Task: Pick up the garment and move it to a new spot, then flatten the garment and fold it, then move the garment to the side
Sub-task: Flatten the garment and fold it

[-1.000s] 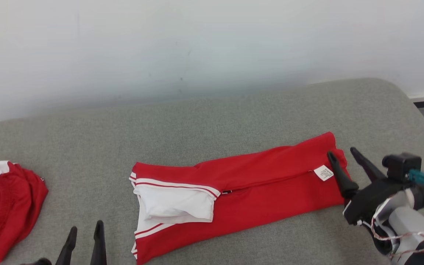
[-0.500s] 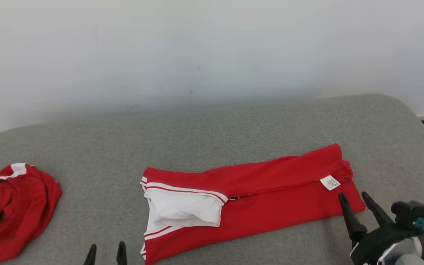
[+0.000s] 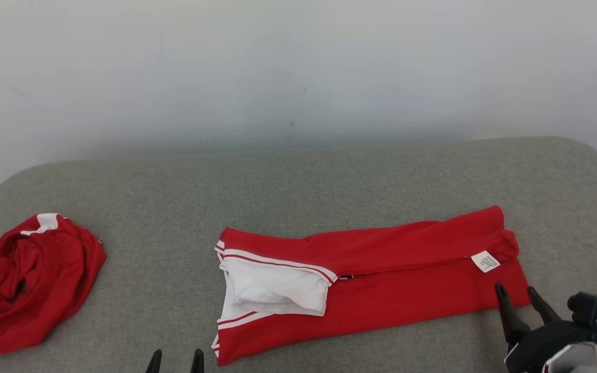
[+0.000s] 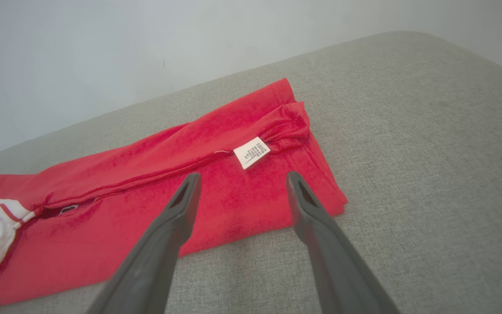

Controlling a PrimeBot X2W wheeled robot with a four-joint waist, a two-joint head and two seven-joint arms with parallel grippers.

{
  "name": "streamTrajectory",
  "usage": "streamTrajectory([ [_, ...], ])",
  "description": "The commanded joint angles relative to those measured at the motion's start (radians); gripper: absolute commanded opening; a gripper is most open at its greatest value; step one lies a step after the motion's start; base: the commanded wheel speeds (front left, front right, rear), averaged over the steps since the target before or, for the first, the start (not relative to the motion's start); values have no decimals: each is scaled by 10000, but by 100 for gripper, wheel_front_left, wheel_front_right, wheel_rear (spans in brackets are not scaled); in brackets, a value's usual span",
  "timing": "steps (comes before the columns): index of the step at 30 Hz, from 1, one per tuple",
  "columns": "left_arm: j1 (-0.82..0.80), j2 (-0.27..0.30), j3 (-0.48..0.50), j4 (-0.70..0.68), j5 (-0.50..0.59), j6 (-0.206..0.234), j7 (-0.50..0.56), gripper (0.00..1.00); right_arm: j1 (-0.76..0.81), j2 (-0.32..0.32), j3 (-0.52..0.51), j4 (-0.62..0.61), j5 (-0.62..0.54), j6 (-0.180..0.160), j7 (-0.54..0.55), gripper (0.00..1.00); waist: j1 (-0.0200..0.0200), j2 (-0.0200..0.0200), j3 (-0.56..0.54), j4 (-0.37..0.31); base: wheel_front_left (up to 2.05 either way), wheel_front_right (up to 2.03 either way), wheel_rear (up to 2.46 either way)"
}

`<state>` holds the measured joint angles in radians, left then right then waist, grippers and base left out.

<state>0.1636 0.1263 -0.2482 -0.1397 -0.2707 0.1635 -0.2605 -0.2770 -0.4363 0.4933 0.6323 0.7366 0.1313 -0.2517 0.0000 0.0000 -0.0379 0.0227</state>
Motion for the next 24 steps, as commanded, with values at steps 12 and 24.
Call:
streamTrajectory([
  [12,-169,-490,16,83,647,-625,-51,100,-2127,-149,64,2116,1499,-10,943,100,0,0,803,353,0,0,0],
  [24,-818,-657,1,182,1020,-991,-51,100,-4150,-392,108,3997,1864,-9,1350,100,0,0,2071,512,0,0,0],
])
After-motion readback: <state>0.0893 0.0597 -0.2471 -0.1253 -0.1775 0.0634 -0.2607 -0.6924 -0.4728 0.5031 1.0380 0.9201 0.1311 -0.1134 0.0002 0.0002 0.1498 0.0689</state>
